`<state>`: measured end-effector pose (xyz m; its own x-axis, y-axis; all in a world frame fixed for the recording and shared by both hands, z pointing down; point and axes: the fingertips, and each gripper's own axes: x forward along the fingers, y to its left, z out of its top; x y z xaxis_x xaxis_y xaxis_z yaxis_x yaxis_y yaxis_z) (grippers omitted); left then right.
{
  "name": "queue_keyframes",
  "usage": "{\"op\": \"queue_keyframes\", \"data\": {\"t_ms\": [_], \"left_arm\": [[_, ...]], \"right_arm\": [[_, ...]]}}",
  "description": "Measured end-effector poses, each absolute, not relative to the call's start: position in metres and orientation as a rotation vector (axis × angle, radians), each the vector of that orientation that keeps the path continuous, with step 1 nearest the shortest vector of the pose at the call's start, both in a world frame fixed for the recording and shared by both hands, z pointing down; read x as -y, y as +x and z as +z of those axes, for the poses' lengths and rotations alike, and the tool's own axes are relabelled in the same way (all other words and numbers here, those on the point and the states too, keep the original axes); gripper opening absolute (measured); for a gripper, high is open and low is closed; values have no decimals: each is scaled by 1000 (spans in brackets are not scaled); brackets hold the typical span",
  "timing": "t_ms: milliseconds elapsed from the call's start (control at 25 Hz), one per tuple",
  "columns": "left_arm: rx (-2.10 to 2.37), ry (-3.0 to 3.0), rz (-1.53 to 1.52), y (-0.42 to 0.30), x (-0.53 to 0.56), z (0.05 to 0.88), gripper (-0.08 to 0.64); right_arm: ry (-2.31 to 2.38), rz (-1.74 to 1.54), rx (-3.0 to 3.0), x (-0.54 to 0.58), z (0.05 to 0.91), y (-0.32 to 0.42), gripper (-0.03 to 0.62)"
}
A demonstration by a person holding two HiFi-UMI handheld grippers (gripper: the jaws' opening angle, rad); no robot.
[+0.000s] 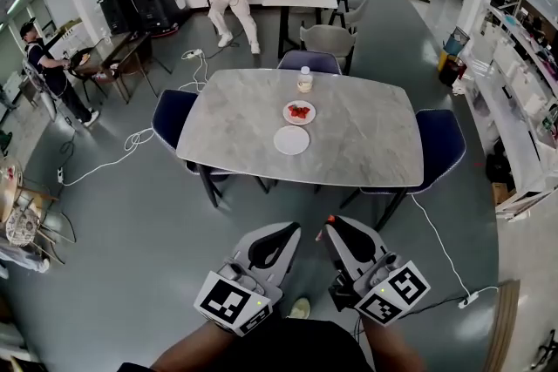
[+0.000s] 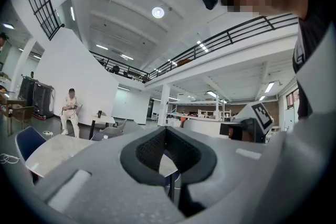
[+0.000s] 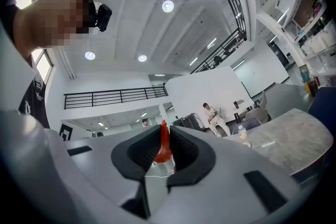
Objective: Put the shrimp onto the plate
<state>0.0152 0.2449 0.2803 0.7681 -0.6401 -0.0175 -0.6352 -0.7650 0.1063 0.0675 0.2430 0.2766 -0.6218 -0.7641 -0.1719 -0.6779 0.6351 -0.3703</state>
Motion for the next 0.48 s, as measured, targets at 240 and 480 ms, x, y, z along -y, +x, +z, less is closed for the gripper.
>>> {"op": "queue_keyframes", "data": {"t_ms": [240, 480], "left_arm": [[1078, 2858, -92, 11, -231, 281, 8], [1081, 2851, -83, 6, -195, 292, 8]], "right_arm": [[-1158, -389, -2527, -227, 276, 71, 52], [-1155, -416, -2547, -194, 288, 61, 52]]}}
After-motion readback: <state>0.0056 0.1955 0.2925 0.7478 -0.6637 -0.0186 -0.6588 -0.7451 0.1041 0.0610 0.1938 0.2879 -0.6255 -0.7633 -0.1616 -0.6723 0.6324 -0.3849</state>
